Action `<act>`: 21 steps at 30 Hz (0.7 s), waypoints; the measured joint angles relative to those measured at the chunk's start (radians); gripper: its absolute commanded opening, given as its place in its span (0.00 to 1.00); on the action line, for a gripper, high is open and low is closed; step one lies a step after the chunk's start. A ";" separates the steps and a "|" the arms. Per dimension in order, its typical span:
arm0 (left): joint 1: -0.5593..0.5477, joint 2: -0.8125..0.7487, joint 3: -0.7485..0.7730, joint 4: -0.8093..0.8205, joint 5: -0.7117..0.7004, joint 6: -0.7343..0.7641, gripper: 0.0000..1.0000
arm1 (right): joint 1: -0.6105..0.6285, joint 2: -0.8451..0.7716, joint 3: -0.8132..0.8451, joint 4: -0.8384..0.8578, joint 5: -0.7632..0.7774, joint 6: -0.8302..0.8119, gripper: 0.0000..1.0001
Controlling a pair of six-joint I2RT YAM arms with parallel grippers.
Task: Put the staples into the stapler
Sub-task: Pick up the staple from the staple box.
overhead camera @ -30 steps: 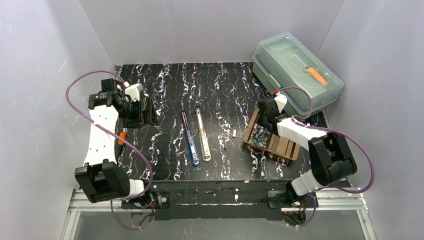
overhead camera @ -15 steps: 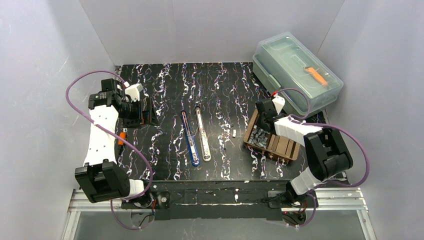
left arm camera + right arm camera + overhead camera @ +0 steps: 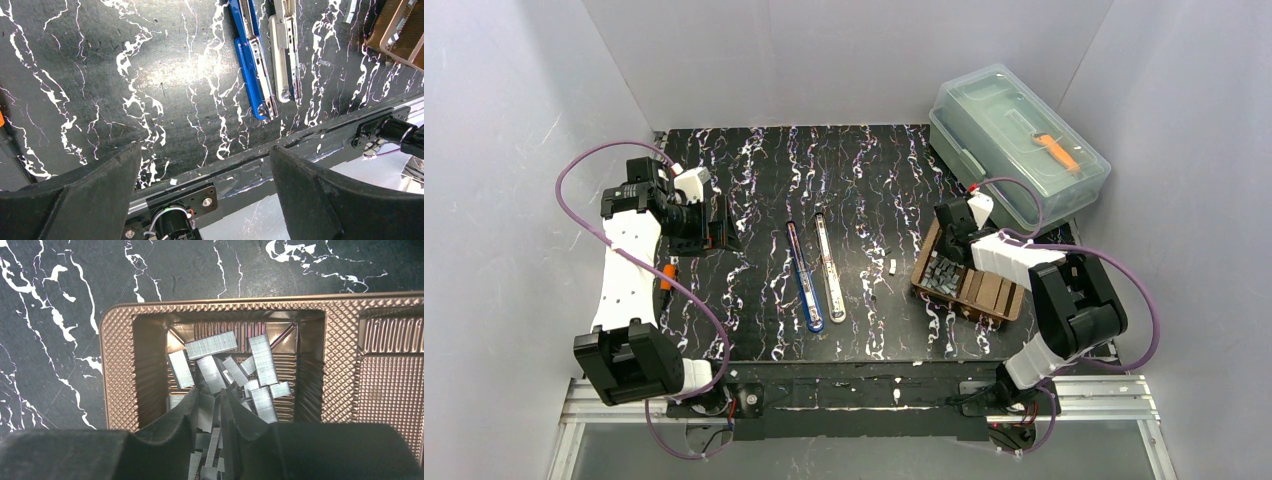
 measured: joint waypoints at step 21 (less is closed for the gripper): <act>0.000 0.000 0.000 0.000 0.000 0.002 0.99 | 0.000 -0.145 -0.001 -0.031 -0.013 -0.010 0.15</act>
